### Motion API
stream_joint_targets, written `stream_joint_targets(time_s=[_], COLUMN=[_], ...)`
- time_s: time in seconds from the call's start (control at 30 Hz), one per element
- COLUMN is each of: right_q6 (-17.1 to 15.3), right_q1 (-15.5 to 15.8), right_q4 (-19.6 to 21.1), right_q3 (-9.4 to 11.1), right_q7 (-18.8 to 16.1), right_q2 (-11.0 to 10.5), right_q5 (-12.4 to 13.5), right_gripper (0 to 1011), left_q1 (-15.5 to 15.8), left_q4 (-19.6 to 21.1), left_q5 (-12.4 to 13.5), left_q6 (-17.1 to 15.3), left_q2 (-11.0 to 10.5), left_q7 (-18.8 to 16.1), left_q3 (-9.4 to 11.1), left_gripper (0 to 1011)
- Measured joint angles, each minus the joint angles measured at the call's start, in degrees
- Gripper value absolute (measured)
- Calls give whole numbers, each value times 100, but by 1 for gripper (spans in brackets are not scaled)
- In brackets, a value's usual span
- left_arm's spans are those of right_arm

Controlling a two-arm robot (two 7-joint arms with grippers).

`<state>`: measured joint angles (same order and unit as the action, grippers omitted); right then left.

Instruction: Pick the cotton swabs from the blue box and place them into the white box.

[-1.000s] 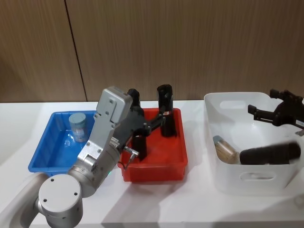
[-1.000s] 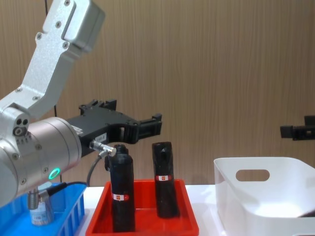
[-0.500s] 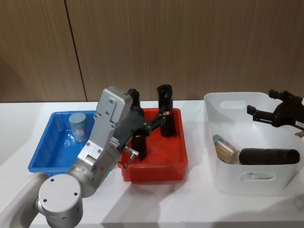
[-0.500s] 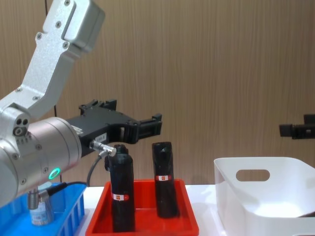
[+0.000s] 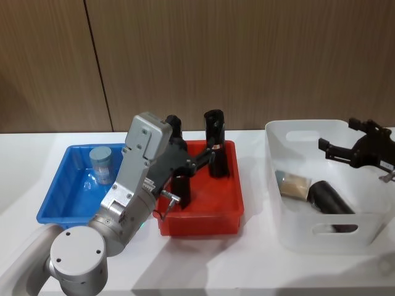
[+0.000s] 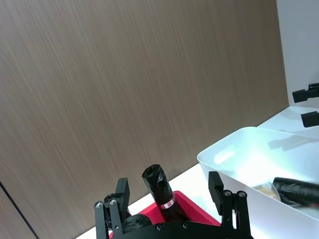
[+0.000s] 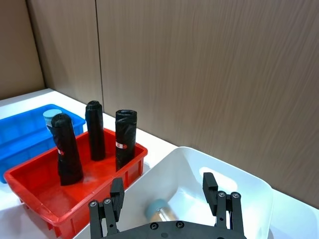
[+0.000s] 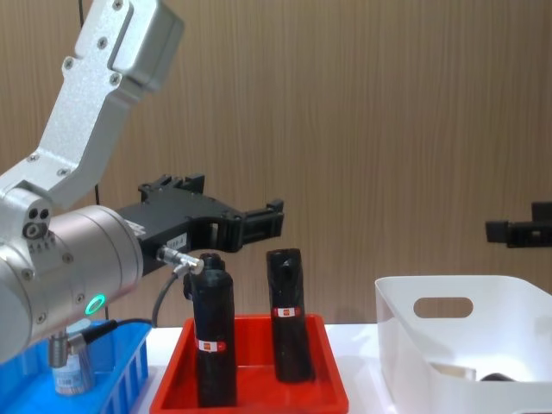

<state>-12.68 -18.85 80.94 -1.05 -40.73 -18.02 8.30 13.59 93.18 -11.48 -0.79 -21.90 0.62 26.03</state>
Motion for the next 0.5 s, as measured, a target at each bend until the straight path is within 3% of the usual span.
stream_joint_targets(time_s=[0.5], right_q6=[337], right_q1=[608], right_q4=[625], right_q3=[-372], right_q7=[1142], right_q2=[-40], right_q5=[252], right_gripper=[1002], left_q1=[0], left_q4=[0], left_q5=[0], left_q6=[0], left_q2=[0], left_q7=[0], left_q3=[0], left_gripper=[1004])
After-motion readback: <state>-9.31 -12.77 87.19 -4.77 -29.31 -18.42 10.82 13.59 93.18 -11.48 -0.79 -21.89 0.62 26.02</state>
